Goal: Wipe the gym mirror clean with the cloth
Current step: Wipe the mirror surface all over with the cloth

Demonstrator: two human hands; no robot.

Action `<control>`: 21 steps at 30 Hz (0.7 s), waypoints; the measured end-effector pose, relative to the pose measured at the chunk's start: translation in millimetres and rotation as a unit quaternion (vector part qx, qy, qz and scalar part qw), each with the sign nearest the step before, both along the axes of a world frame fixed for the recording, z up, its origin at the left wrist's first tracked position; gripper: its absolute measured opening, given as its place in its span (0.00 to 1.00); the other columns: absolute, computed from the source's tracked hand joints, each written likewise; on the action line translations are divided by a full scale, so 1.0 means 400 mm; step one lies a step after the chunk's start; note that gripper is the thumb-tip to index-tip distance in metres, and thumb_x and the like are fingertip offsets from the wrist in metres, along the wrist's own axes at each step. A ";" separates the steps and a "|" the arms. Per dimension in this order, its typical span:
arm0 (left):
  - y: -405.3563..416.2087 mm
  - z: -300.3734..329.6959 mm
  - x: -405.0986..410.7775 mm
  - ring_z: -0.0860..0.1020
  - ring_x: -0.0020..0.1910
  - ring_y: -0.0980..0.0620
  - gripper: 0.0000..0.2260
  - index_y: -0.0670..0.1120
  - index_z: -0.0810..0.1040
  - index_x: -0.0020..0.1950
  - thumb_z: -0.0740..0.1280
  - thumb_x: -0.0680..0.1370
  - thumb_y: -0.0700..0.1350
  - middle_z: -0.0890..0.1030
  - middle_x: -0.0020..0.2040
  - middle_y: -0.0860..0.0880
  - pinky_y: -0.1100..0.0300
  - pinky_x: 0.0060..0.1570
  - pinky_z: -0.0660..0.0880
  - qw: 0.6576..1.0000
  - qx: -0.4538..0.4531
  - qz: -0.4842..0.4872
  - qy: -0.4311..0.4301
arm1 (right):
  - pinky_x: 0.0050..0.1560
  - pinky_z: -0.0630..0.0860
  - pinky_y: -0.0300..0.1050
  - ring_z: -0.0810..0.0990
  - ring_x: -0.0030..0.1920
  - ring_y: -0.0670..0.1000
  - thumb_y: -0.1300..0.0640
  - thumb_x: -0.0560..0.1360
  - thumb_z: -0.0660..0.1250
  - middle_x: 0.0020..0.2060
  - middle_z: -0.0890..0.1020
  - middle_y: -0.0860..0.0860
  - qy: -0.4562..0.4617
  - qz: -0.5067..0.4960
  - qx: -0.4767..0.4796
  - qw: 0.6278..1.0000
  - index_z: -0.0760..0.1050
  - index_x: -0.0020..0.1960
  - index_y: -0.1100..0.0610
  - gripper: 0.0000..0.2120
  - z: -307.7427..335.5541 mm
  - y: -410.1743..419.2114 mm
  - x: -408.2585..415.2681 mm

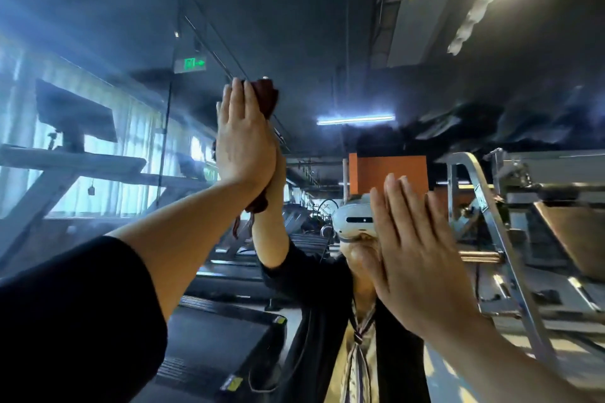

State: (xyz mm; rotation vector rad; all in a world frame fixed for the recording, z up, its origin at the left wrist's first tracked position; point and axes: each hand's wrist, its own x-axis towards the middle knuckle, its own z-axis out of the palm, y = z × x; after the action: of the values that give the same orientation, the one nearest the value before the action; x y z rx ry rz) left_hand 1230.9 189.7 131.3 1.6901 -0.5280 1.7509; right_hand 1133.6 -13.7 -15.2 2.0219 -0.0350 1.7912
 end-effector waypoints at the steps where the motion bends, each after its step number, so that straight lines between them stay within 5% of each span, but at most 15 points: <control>1: -0.035 0.006 -0.018 0.50 0.81 0.44 0.25 0.39 0.54 0.81 0.55 0.84 0.40 0.55 0.81 0.42 0.52 0.79 0.48 1.000 0.010 0.001 -0.006 | 0.78 0.54 0.64 0.50 0.81 0.61 0.41 0.83 0.49 0.79 0.54 0.63 0.004 0.000 0.002 1.000 0.56 0.79 0.64 0.34 -0.001 -0.002 0.000; 9: -0.283 -0.037 -0.127 0.51 0.81 0.46 0.29 0.41 0.53 0.81 0.61 0.82 0.35 0.55 0.81 0.44 0.54 0.77 0.43 0.986 0.134 0.005 -0.097 | 0.79 0.53 0.61 0.50 0.81 0.59 0.41 0.84 0.47 0.79 0.56 0.63 0.039 0.013 0.006 0.999 0.57 0.80 0.64 0.33 0.001 -0.009 -0.012; 14: -0.235 -0.117 -0.106 0.59 0.79 0.46 0.28 0.41 0.63 0.79 0.67 0.79 0.34 0.64 0.79 0.44 0.56 0.77 0.50 0.956 0.256 -0.011 -0.142 | 0.79 0.54 0.60 0.50 0.81 0.61 0.43 0.85 0.48 0.79 0.56 0.64 0.049 0.019 -0.021 0.998 0.60 0.79 0.62 0.31 -0.032 -0.016 -0.021; 18: -0.044 -0.137 -0.016 0.59 0.78 0.44 0.23 0.40 0.64 0.78 0.60 0.83 0.41 0.63 0.78 0.42 0.48 0.78 0.56 0.987 0.144 -0.010 -0.069 | 0.78 0.55 0.62 0.53 0.80 0.61 0.45 0.84 0.51 0.79 0.57 0.64 0.025 0.043 0.004 0.999 0.60 0.79 0.64 0.31 -0.060 0.030 -0.007; 21: 0.142 -0.171 0.057 0.55 0.80 0.43 0.25 0.40 0.58 0.80 0.55 0.83 0.41 0.58 0.80 0.42 0.47 0.78 0.55 0.999 0.007 -0.013 0.041 | 0.77 0.58 0.61 0.56 0.80 0.59 0.47 0.84 0.50 0.79 0.60 0.61 0.048 0.087 -0.064 0.993 0.60 0.79 0.64 0.29 -0.070 0.115 0.027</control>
State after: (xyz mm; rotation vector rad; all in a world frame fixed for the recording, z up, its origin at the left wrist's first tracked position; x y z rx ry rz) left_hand 1253.6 246.5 62.8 1.7488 -0.5233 1.6555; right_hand 1144.4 32.5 -43.4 2.0695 0.2850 1.7461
